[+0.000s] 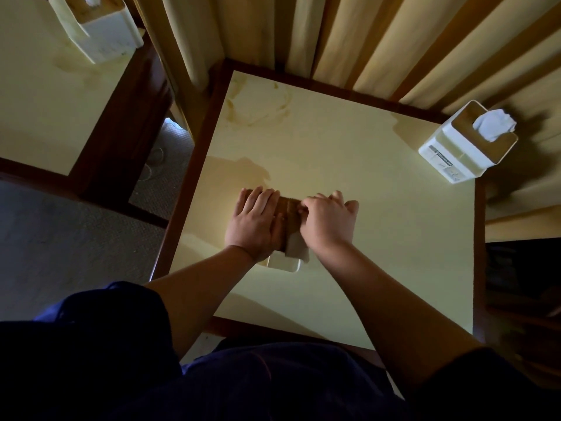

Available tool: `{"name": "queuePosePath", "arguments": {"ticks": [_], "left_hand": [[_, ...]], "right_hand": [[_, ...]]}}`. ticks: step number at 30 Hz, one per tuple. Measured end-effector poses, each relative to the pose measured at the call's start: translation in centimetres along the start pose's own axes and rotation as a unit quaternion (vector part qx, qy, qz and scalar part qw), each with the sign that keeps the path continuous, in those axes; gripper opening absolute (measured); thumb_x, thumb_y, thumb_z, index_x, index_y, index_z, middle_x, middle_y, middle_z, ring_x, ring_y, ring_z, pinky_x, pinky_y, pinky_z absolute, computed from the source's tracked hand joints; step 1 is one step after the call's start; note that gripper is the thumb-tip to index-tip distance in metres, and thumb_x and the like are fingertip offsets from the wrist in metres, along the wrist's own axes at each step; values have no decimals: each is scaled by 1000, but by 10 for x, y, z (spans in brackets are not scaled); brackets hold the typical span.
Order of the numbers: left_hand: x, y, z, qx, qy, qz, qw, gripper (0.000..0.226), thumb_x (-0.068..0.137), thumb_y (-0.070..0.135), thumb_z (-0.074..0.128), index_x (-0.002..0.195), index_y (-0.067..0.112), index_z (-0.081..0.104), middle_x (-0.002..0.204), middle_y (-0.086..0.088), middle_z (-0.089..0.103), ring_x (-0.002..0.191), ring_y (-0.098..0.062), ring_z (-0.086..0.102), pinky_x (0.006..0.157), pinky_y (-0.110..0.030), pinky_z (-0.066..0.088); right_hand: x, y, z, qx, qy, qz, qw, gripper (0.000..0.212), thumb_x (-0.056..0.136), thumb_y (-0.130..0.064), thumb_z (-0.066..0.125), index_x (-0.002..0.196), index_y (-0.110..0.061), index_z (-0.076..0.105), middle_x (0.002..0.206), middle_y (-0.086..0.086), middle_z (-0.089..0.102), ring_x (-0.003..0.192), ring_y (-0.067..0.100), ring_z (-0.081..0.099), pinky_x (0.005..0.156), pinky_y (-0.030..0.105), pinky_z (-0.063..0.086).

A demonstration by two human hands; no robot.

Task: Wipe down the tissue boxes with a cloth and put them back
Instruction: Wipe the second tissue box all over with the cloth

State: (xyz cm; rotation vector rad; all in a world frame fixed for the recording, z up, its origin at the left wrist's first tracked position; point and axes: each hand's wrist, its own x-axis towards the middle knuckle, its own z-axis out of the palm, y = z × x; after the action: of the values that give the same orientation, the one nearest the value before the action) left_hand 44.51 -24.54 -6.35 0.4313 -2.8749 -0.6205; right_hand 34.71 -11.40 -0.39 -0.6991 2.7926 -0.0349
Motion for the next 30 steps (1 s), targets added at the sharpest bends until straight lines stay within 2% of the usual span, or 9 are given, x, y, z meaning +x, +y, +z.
{"name": "queuePosePath", "arguments": {"ticks": [7,11,13,16,18,21,24,26,30], "left_hand": [[0,0,1,11,-5,4,1000,52,102,35,43,144,7,56,142,-10,58,138,-34,47,123,-54,26],[0,1,-1,14,-21,-1,1000,55,104,39,36,147,8,53,145,-10,56,142,-33,43,126,-52,21],[0,1,0,17,-13,3,1000,56,103,39,36,146,7,53,144,-11,57,140,-34,44,126,-52,23],[-1,1,1,17,-4,6,1000,55,103,37,37,145,7,54,143,-12,58,139,-35,46,125,-53,23],[-1,1,2,17,-4,6,1000,54,103,36,38,145,7,54,143,-11,58,139,-35,46,125,-53,23],[0,0,1,15,-8,5,1000,55,103,38,36,146,8,54,144,-11,58,140,-34,45,126,-52,22],[1,1,0,19,-21,-1,1000,56,104,40,36,148,10,52,147,-9,56,143,-32,43,128,-50,18],[1,2,-1,19,-17,-1,1000,55,103,39,37,147,9,53,146,-10,56,142,-32,44,127,-51,19],[0,0,2,8,12,10,1000,54,101,37,42,142,6,57,140,-12,60,137,-35,48,124,-52,24]], "right_hand": [[-17,-1,6,-10,-15,-25,1000,26,98,-12,51,114,-26,66,114,-4,66,118,30,51,92,45,33],[-52,4,21,12,6,-65,998,2,88,-23,64,89,-23,63,93,-2,66,99,32,58,82,44,36],[-65,5,27,9,18,-79,997,10,90,-25,63,81,-22,60,85,-1,65,91,33,60,78,43,37],[-78,3,22,39,33,-108,993,29,83,-31,36,75,-18,61,77,3,64,81,34,62,74,43,43],[-82,3,18,53,43,-132,989,37,79,-34,30,72,-16,62,73,4,64,77,34,62,73,43,45],[-70,4,8,17,8,-131,991,38,82,-39,29,74,-20,61,76,-1,66,87,31,62,82,45,41],[-51,2,3,-5,-60,-92,994,22,94,-26,41,90,-24,62,96,-4,69,112,29,56,97,47,32],[-40,-1,0,-9,-56,-74,996,15,94,-19,49,97,-24,63,105,-4,69,118,28,53,100,48,30],[-13,-2,-4,-25,-29,-29,999,22,92,-15,57,107,-25,68,108,-5,69,120,28,52,99,46,27]]}}
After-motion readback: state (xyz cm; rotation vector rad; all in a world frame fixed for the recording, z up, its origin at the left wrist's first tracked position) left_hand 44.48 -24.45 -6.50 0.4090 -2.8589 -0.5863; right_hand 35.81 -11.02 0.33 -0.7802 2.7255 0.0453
